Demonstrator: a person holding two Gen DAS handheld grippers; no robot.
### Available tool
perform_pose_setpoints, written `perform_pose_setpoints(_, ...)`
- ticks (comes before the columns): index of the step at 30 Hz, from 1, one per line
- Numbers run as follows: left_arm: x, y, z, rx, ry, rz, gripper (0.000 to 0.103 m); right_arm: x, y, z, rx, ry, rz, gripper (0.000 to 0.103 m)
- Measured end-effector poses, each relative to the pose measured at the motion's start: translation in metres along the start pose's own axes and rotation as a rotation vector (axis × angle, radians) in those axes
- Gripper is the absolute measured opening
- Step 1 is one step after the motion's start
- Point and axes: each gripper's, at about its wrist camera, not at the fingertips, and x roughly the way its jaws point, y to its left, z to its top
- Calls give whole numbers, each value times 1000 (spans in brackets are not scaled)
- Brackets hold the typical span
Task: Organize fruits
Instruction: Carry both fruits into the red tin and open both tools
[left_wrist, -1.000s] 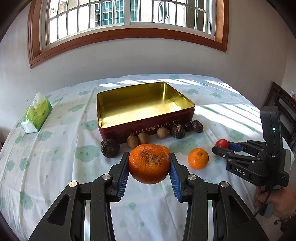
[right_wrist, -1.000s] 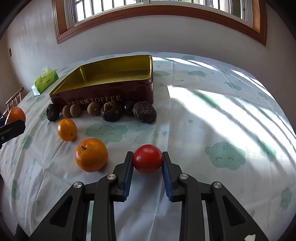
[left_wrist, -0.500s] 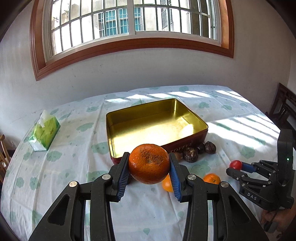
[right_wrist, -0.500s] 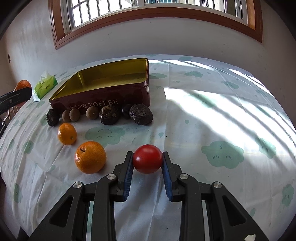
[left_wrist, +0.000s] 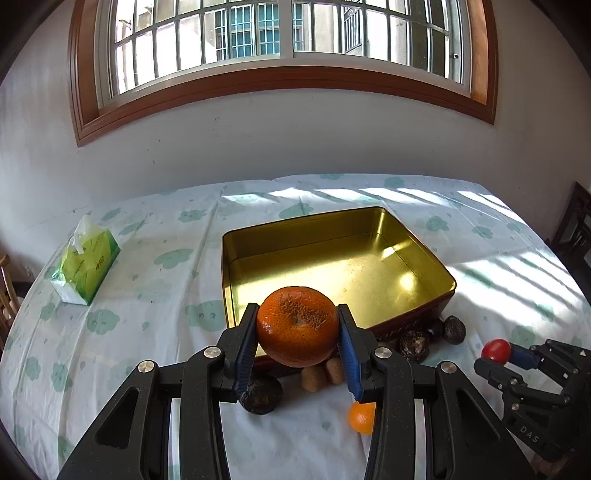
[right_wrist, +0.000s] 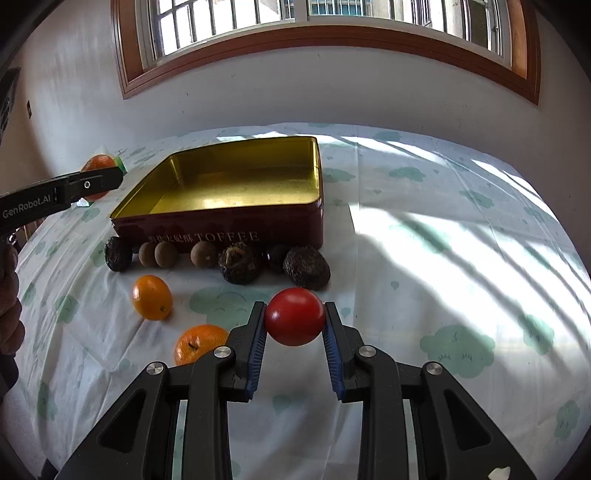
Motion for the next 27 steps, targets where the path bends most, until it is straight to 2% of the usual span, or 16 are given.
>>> perform_pose_setpoints(6, 10, 7, 12, -21, -7, 18, 42, -4, 10, 46, -21, -64, 27, 27)
perform_pose_setpoints(11, 17, 8, 13, -16, -3, 34, 42, 6, 15, 69, -39, -74, 30, 27)
perform_pose_setpoints(20, 41, 16, 19, -36, 26, 58, 42, 38, 16, 95, -55, -39, 31, 27)
perform_pose_setpoints(27, 59, 17, 21, -24, 43, 80, 42, 65, 16, 95, -54, 2, 24, 27)
